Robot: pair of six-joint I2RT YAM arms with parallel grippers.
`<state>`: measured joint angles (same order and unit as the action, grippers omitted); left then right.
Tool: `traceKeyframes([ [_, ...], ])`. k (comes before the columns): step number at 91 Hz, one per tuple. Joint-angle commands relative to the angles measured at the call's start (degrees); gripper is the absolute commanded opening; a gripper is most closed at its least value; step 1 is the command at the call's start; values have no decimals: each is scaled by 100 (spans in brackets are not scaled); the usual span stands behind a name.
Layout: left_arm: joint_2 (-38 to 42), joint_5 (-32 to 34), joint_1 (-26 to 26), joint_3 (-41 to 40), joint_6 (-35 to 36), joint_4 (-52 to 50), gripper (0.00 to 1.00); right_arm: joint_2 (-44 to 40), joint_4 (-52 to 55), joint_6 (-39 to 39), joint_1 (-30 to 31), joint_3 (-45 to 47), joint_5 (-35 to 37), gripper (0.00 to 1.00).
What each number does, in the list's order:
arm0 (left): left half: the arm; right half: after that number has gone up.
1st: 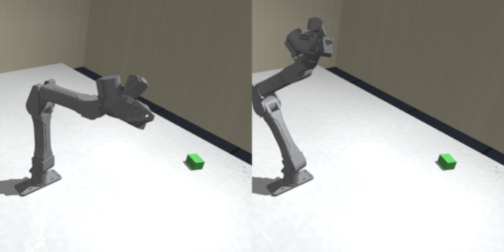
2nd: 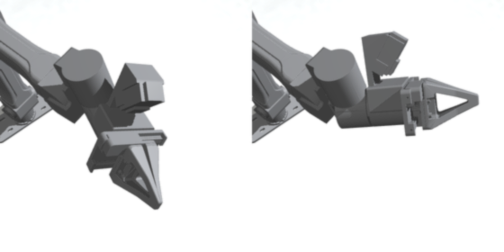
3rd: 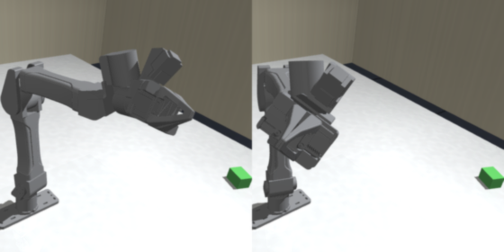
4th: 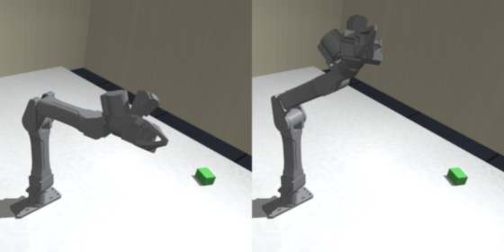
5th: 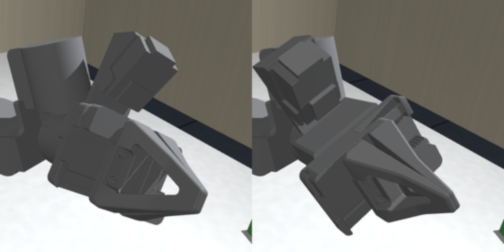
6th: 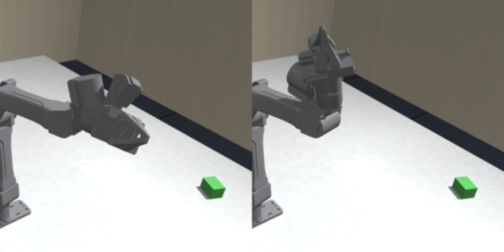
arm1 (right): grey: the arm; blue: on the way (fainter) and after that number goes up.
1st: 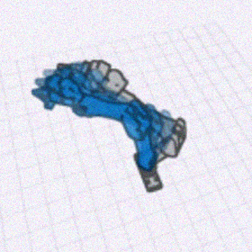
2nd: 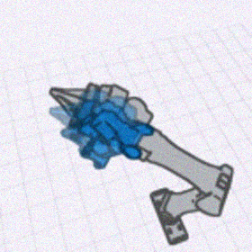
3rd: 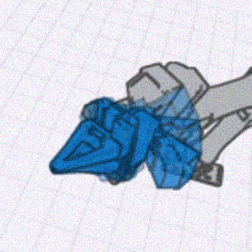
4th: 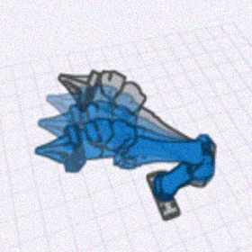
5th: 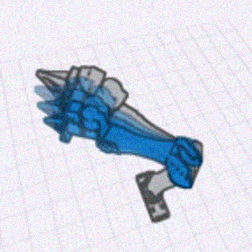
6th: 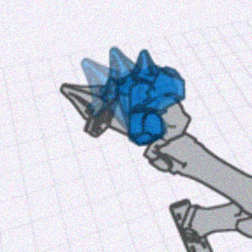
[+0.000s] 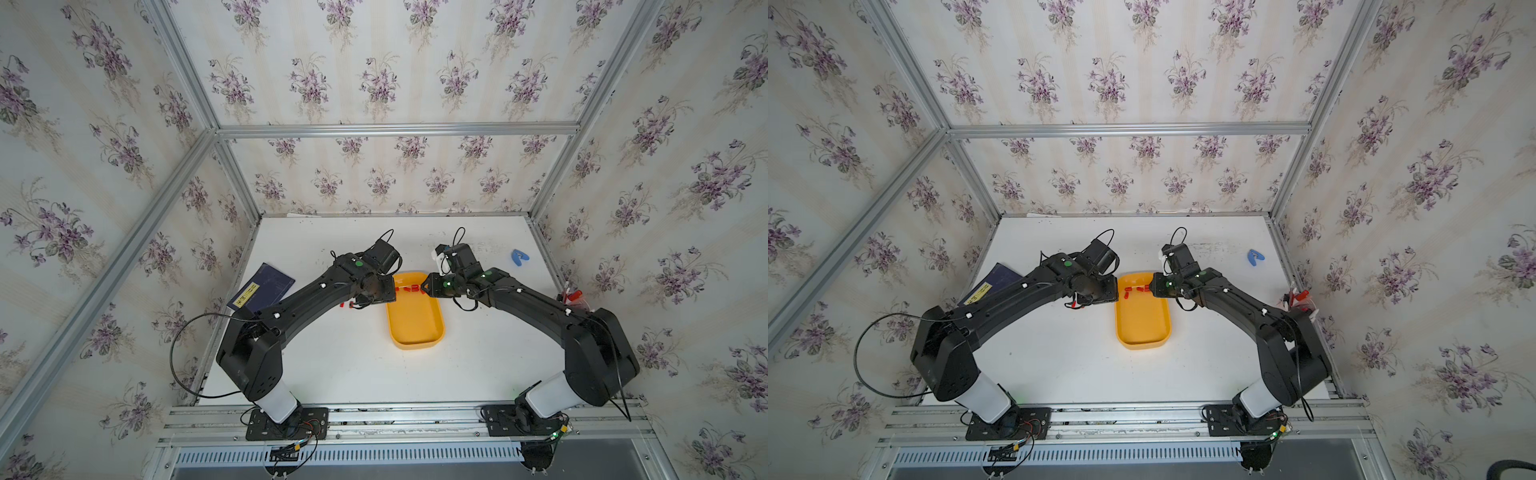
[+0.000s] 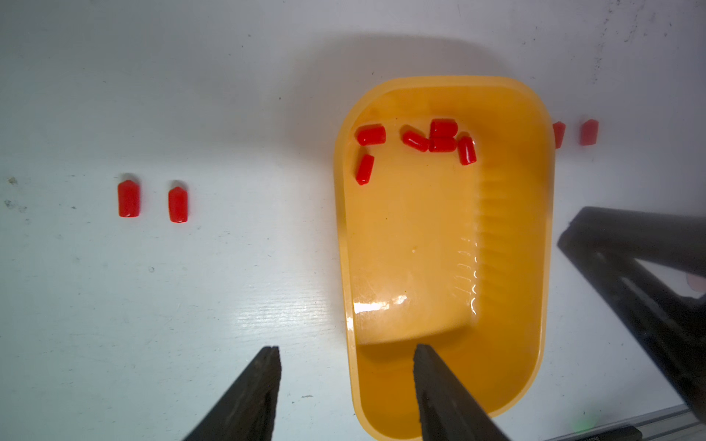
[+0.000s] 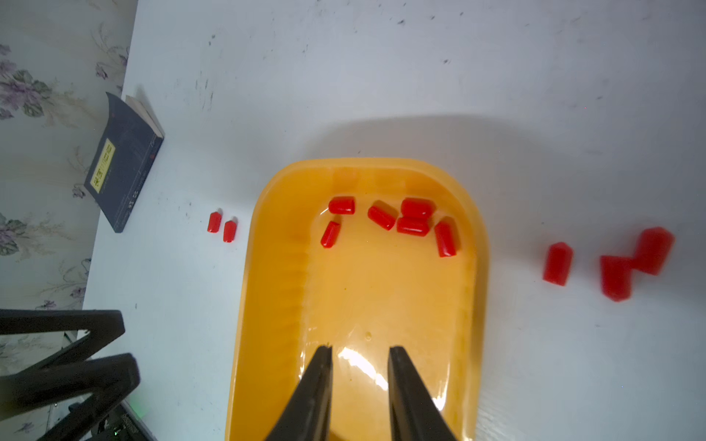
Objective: Take the screw protection sleeves out of the storage box
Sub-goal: Pick up the screw protection sleeve from the storage box.
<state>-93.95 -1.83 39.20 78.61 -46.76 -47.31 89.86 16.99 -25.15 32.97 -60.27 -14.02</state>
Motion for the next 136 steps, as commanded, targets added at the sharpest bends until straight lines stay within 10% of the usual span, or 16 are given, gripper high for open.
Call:
traceKeyframes([
  [1, 29, -3, -10, 31, 94, 59, 61, 155, 164, -147, 180, -254, 307, 30],
  [75, -2629, 1379, 799, 3359, 724, -2254, 50, -474, 221, -74, -133, 165, 904, 31],
  [136, -3794, 2074, 732, 3822, 885, -2212, 44, -671, 204, 218, -528, 349, 779, 31],
])
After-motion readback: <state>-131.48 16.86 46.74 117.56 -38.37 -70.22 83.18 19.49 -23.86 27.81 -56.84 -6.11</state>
